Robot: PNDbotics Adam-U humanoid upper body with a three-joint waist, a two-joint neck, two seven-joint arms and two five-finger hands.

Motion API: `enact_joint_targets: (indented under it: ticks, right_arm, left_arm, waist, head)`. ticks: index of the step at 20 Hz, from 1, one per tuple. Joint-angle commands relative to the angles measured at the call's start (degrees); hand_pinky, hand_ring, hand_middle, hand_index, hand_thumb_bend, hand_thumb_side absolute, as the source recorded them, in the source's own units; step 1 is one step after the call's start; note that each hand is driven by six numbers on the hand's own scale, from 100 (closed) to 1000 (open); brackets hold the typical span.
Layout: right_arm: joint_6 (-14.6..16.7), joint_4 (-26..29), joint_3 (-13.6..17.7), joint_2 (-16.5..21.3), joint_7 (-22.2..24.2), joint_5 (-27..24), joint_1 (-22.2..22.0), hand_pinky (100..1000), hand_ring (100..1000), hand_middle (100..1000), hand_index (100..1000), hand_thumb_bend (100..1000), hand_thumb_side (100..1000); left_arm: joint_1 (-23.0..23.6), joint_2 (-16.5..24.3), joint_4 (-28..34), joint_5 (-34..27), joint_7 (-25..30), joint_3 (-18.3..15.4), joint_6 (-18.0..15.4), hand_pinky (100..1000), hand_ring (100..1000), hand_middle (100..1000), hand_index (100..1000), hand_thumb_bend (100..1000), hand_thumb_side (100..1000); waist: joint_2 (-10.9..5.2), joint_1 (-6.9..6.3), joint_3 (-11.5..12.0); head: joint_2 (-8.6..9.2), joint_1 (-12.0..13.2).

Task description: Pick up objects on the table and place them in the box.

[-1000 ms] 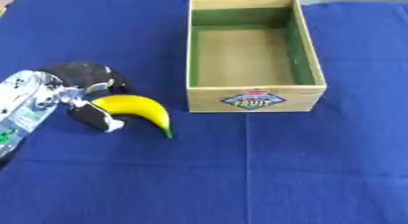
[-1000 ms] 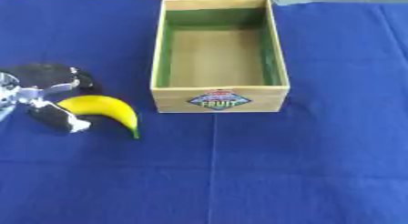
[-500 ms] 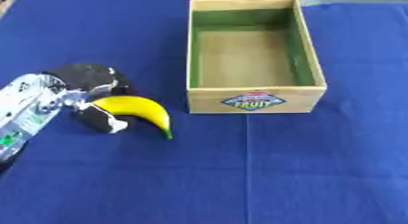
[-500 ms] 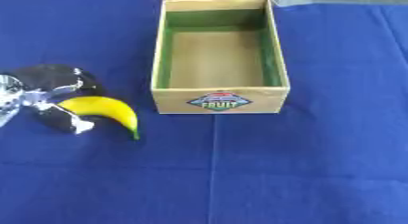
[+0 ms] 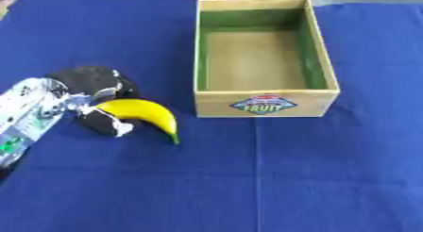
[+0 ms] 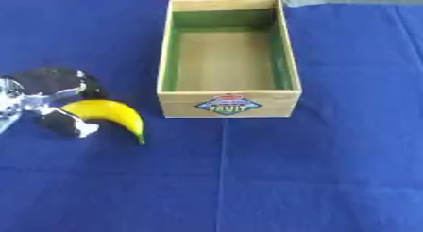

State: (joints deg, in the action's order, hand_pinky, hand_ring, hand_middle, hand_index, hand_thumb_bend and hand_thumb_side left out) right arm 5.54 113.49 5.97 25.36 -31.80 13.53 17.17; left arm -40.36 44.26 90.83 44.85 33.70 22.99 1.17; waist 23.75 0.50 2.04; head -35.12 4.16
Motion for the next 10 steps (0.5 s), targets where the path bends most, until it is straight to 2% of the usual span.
enact_joint_targets:
  ticks: [1, 5, 10]
  right_arm:
    - [0.01, 1.11, 0.34, 0.63, -0.03, -0.37, 0.33, 797, 741, 749, 918, 100, 1000]
    - [0.02, 1.11, 0.39, 0.59, -0.15, -0.4, 0.29, 797, 741, 749, 918, 100, 1000]
    - [0.05, 1.11, 0.41, 0.56, -0.23, -0.46, 0.24, 797, 741, 748, 918, 100, 1000]
  left_arm:
    - [-0.48, 0.94, 0.63, -0.44, -0.39, -0.2, 0.19, 507, 633, 611, 768, 251, 533]
    - [-0.44, 0.9, 0.66, 0.1, -0.97, -0.14, 0.14, 479, 613, 590, 750, 266, 508]
    - [-0.51, 0.85, 0.7, 1.53, -2.32, -0.14, 0.0, 435, 578, 550, 717, 206, 504]
  waist:
    - [-1.07, 0.04, 0.06]
    - [-1.06, 0.09, -0.01]
    - [-1.05, 0.12, 0.01]
  head:
    - [0.7, 0.25]
    - [0.74, 0.26]
    - [0.75, 0.28]
